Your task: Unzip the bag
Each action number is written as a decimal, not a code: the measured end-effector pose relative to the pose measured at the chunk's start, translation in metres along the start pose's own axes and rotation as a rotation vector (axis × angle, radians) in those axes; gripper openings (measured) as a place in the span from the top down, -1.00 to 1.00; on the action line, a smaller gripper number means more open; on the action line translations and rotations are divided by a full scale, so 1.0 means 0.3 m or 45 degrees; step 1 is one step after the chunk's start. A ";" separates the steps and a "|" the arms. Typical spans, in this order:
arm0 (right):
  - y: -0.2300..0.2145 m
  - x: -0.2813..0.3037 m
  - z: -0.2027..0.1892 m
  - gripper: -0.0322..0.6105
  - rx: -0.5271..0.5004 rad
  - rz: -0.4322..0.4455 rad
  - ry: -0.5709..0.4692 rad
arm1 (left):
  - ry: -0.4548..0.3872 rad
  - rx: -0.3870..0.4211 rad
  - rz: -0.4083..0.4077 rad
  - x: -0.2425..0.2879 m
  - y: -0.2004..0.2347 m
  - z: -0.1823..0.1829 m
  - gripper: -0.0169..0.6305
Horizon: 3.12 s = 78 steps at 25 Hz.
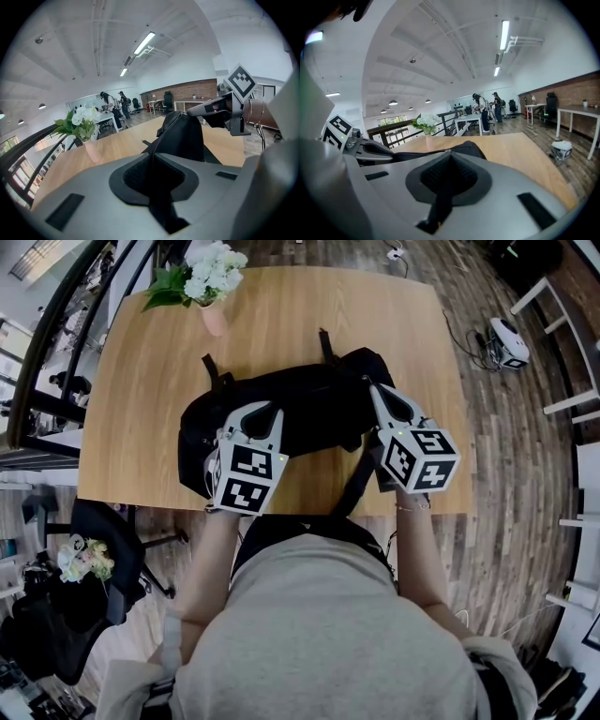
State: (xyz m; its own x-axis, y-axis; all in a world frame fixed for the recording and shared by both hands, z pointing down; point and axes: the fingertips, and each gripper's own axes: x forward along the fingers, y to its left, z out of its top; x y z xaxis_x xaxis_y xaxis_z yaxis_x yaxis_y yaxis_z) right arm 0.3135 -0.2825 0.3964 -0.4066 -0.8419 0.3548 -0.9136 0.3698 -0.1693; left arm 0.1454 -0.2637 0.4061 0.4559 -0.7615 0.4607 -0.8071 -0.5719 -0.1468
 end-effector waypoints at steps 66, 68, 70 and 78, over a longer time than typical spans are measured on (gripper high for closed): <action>0.482 -0.032 -0.180 0.88 0.028 0.442 0.156 | -0.044 -0.603 -0.173 -0.143 -0.105 -0.118 0.88; 0.486 -0.029 -0.190 0.88 0.027 0.450 0.175 | -0.033 -0.598 -0.168 -0.139 -0.105 -0.124 0.88; 0.489 -0.026 -0.197 0.88 0.023 0.457 0.186 | -0.024 -0.593 -0.163 -0.135 -0.104 -0.128 0.88; 0.485 -0.021 -0.193 0.88 0.002 0.444 0.191 | -0.023 -0.593 -0.171 -0.134 -0.110 -0.127 0.88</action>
State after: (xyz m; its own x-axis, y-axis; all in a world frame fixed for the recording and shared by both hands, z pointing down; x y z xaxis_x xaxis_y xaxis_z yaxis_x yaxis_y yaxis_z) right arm 0.1825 -0.2008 0.4227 -0.6903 -0.5984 0.4066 -0.7200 0.6233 -0.3050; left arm 0.1396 -0.2026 0.4257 0.5703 -0.6979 0.4331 -0.8211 -0.4710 0.3223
